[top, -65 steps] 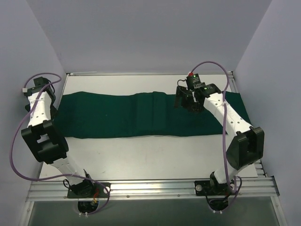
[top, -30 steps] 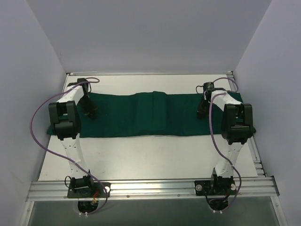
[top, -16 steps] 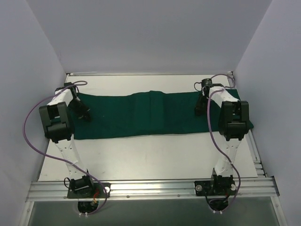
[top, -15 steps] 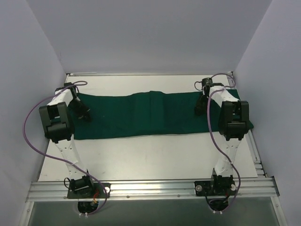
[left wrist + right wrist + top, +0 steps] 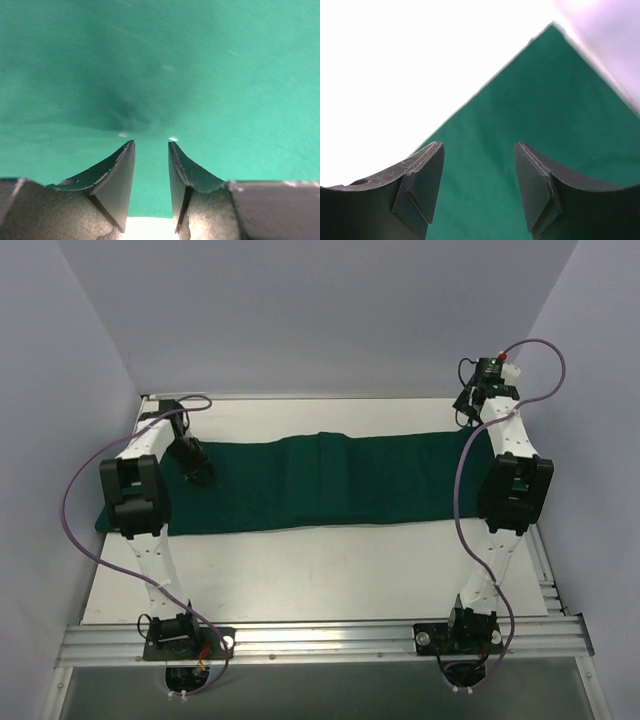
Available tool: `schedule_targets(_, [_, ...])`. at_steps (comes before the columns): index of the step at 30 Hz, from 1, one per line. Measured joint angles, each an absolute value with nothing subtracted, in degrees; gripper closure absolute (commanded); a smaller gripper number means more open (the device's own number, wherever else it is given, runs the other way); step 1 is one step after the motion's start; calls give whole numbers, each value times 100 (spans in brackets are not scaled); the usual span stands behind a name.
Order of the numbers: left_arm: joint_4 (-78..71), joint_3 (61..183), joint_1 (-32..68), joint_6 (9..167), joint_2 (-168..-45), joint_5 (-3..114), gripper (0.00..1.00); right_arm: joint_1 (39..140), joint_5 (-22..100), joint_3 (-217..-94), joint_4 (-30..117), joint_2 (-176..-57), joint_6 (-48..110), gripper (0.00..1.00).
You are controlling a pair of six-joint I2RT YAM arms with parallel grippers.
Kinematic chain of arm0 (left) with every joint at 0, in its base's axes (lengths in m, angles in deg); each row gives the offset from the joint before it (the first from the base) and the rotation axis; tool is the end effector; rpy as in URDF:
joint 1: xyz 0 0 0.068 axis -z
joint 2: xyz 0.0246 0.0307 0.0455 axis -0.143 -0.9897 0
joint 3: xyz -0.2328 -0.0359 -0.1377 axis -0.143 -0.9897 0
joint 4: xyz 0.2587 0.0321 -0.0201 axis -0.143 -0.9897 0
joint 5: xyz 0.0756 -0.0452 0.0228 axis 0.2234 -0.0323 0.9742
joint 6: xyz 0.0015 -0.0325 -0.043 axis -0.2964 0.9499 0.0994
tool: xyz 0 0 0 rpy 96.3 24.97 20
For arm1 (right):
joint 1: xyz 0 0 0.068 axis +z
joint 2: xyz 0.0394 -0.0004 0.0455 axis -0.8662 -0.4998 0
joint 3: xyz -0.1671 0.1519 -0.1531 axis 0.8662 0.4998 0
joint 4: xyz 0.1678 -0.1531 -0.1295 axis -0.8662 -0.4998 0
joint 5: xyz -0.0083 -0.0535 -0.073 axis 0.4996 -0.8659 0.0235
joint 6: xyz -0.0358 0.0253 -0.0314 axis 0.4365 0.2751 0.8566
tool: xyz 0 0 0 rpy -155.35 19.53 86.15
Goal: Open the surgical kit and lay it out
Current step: Open the surgical kit at the center of the board.
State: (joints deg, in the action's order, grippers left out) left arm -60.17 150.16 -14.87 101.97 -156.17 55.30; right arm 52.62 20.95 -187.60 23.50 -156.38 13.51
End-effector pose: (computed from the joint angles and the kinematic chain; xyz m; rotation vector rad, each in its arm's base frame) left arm 0.4365 0.0455 0.1769 -0.7975 2.8599 -0.2648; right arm 0.4934 -0.0703 0.2805 0.6837 2.0413 -0.0199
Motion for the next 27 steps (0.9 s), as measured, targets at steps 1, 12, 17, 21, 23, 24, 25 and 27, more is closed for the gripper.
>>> schedule_targets(1, [-6015,15016,-1417,10186,-15617,5487,58,5205,2027,-18987,2359,-15776,1351,42])
schedule_targets(12, [-6122,15069,-1389,10118,-15617,5395,58,4954,1540,-21175,1884,-17861,1301,37])
schedule_targets(17, [-6192,15110,-1387,10087,-15617,5395,58,4954,1544,-21337,1666,-18108,1198,43])
schedule_targets(21, [-6235,15158,-1385,10048,-15617,5397,58,4954,1544,-21337,1635,-18108,1131,52])
schedule_targets(23, [-6251,15193,-1385,10031,-15617,5395,58,4954,1544,-21337,1633,-18108,1087,56])
schedule_targets(24, [-6255,15206,-1385,10024,-15617,5395,59,4954,1544,-21337,1633,-18108,1076,59])
schedule_targets(25, [-6253,15217,-1385,10015,-15617,5395,59,4954,1548,-21337,1637,-18108,1061,66])
schedule_targets(27, [-6260,15219,-1383,10011,-15617,5395,58,4951,1566,-21337,1642,-18108,1041,71])
